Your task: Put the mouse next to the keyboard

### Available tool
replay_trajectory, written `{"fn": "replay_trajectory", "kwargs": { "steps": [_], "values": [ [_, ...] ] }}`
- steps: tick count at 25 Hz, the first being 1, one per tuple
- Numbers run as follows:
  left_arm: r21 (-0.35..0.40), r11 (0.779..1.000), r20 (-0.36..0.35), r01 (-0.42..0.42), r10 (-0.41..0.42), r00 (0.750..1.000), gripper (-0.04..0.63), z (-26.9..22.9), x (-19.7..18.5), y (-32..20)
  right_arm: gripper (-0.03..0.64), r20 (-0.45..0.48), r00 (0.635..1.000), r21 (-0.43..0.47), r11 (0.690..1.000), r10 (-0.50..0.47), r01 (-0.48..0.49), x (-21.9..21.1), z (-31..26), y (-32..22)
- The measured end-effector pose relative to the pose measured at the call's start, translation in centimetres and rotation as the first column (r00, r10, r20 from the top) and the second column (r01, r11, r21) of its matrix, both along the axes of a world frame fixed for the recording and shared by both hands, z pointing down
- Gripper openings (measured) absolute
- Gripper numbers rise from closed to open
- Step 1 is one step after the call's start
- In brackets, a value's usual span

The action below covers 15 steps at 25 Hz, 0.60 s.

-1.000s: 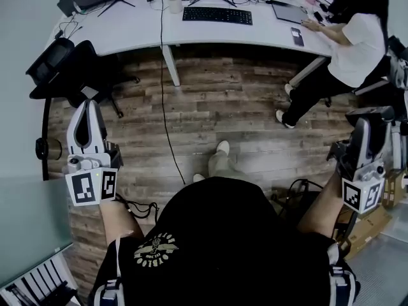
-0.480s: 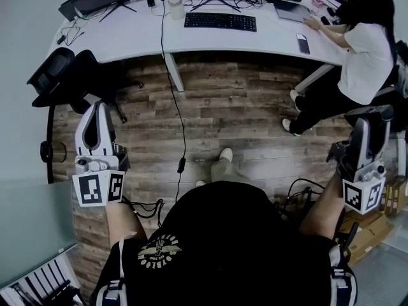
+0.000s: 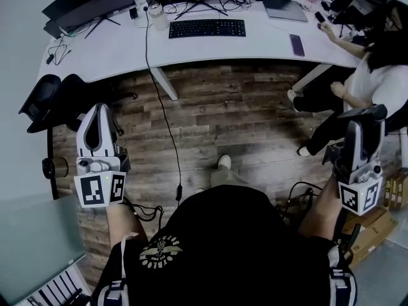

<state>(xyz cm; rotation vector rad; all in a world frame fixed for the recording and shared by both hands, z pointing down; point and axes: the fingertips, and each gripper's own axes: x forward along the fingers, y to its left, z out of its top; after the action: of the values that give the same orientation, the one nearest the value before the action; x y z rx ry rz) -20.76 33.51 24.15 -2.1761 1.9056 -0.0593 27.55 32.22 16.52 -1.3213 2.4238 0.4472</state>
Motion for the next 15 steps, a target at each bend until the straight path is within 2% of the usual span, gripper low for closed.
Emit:
{"fn": "replay_trajectory", "kwargs": {
  "steps": [6, 15],
  "values": [
    [0.013, 1.0, 0.014, 0.028, -0.028, 1.0, 0.002, -1.4, 0.7, -3.5, 0.291, 0.015, 0.999, -0.006, 0.999, -0.044, 0.045, 0.1, 0.5, -4.9],
    [0.055, 0.992, 0.024, 0.109, -0.111, 0.994, 0.002, -3.5, 0.7, -5.5, 0.291, 0.026, 0.99, 0.025, 0.99, -0.141, 0.141, -0.3, -0.6, -10.8]
  ]
}}
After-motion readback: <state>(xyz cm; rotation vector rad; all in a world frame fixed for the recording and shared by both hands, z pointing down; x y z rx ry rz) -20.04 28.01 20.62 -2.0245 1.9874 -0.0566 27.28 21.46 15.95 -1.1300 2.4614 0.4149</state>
